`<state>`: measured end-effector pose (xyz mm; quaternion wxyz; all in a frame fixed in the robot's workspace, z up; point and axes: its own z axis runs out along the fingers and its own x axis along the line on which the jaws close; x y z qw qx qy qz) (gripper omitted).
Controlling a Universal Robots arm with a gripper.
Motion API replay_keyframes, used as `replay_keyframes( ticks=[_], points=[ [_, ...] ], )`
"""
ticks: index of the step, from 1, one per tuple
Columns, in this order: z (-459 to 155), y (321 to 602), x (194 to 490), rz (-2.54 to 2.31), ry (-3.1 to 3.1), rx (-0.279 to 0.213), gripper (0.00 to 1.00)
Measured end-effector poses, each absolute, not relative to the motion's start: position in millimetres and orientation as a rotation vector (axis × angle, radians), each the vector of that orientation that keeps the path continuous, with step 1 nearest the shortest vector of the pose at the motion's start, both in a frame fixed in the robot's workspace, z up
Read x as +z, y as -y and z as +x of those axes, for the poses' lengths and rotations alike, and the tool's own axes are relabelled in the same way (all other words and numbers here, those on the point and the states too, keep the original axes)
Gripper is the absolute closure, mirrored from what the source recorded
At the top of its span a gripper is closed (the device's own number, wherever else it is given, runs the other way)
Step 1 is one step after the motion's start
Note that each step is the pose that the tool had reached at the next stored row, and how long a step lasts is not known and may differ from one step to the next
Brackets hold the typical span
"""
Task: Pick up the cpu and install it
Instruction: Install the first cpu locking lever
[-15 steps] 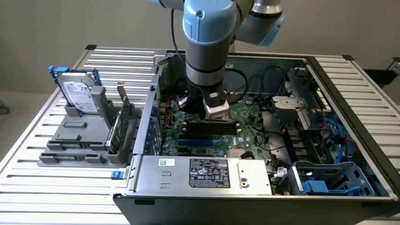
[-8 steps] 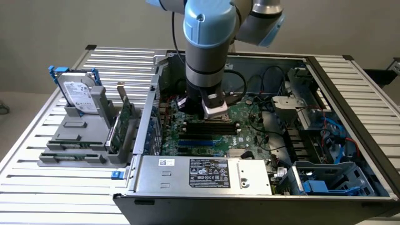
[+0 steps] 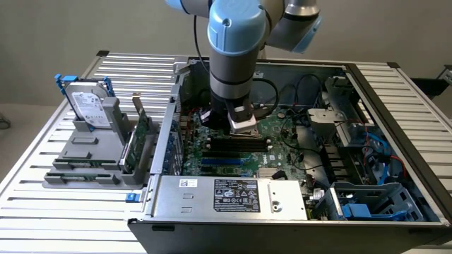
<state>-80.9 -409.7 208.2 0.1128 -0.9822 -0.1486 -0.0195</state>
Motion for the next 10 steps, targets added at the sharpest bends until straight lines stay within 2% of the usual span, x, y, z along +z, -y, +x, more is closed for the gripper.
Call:
replay_keyframes(
  ticks=[10],
  points=[
    [-81.3, 405.1, 202.9, -2.885, 0.436, -0.052, 0.89]
  ],
)
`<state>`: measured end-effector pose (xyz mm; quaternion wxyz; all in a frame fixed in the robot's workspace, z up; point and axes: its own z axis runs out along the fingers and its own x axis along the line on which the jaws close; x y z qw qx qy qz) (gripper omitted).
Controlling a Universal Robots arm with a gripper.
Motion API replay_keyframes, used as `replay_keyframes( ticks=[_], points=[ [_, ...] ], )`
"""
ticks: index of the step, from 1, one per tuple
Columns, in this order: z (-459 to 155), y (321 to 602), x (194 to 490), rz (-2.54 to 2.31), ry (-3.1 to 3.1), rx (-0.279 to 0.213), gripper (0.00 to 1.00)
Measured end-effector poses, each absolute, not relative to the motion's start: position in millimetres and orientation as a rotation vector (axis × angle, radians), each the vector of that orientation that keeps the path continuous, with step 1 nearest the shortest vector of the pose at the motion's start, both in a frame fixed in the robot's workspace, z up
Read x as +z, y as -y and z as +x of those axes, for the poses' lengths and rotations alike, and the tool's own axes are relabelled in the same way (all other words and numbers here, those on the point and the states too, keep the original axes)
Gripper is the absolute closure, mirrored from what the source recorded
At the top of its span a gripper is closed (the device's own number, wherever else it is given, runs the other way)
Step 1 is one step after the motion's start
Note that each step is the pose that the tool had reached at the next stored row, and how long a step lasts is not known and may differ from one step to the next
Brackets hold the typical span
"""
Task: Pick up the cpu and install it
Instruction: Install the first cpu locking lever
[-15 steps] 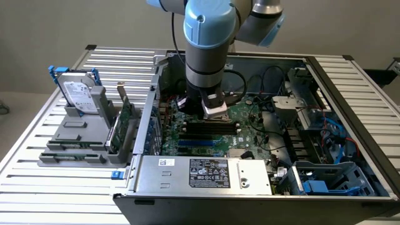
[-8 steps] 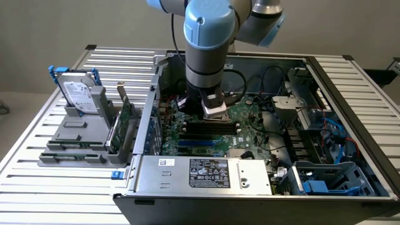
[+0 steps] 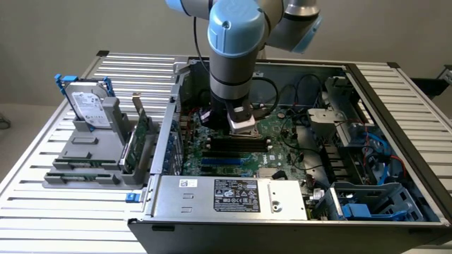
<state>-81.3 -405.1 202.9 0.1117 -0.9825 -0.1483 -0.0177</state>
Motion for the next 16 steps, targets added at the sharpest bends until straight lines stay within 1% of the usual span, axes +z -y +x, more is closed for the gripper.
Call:
replay_keyframes(
  ticks=[16],
  points=[
    [-81.6, 400.0, 197.6, -2.901, 0.437, -0.047, 0.89]
  ],
)
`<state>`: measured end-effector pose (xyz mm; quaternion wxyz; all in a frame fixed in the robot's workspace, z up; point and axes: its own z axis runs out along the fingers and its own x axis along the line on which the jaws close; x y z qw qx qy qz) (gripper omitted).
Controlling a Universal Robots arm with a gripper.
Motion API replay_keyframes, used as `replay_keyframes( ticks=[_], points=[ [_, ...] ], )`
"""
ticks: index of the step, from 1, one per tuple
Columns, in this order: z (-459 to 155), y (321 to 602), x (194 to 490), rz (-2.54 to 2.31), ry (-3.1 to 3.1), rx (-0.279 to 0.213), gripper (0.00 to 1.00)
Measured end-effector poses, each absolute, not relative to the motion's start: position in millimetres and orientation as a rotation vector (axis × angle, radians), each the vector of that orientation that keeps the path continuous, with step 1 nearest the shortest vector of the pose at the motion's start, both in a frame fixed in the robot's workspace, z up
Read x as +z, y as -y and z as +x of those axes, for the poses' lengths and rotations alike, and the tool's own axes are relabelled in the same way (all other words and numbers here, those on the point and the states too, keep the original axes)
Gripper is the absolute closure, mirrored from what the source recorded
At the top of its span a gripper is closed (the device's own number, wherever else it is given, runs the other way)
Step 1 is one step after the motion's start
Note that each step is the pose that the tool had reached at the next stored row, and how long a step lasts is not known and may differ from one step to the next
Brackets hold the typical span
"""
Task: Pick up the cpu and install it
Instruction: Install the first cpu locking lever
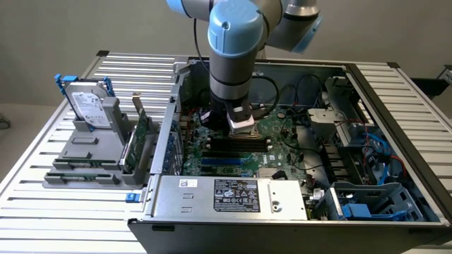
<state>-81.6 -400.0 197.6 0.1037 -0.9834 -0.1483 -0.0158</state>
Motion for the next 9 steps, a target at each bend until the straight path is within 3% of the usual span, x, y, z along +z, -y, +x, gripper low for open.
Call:
replay_keyframes(
  ticks=[9],
  points=[
    [-81.7, 399.1, 196.3, -2.922, 0.441, -0.042, 0.89]
  ],
)
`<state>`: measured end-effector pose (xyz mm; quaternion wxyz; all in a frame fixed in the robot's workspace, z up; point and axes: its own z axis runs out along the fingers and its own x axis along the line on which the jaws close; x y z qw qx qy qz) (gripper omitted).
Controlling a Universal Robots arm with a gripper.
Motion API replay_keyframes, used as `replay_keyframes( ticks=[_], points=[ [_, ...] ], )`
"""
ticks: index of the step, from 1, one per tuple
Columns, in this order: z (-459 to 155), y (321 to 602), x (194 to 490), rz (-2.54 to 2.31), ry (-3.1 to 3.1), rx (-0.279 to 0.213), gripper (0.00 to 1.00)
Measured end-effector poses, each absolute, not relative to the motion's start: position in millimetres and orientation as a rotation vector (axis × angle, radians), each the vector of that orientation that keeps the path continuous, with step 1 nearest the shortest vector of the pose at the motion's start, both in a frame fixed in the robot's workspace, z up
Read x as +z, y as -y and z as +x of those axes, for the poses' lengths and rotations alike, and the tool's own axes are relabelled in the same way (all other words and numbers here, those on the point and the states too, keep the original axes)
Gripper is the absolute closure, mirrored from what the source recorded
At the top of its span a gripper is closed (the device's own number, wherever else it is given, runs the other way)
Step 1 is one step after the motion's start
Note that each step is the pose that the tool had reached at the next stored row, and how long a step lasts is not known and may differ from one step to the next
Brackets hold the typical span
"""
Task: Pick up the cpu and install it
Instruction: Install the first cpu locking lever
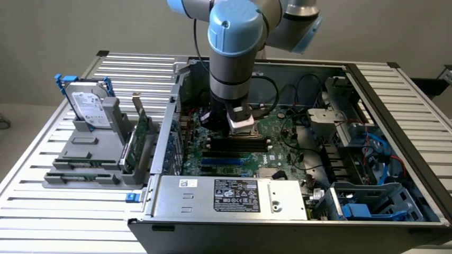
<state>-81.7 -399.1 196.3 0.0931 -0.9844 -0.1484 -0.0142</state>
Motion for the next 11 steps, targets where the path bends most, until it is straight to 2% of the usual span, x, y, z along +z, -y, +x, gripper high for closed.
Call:
replay_keyframes(
  ticks=[5, 11],
  points=[
    [-81.8, 399.0, 200.0, -2.922, 0.440, -0.042, 0.89],
    [-81.9, 399.1, 226.1, -2.921, 0.440, -0.042, 0.89]
  ],
)
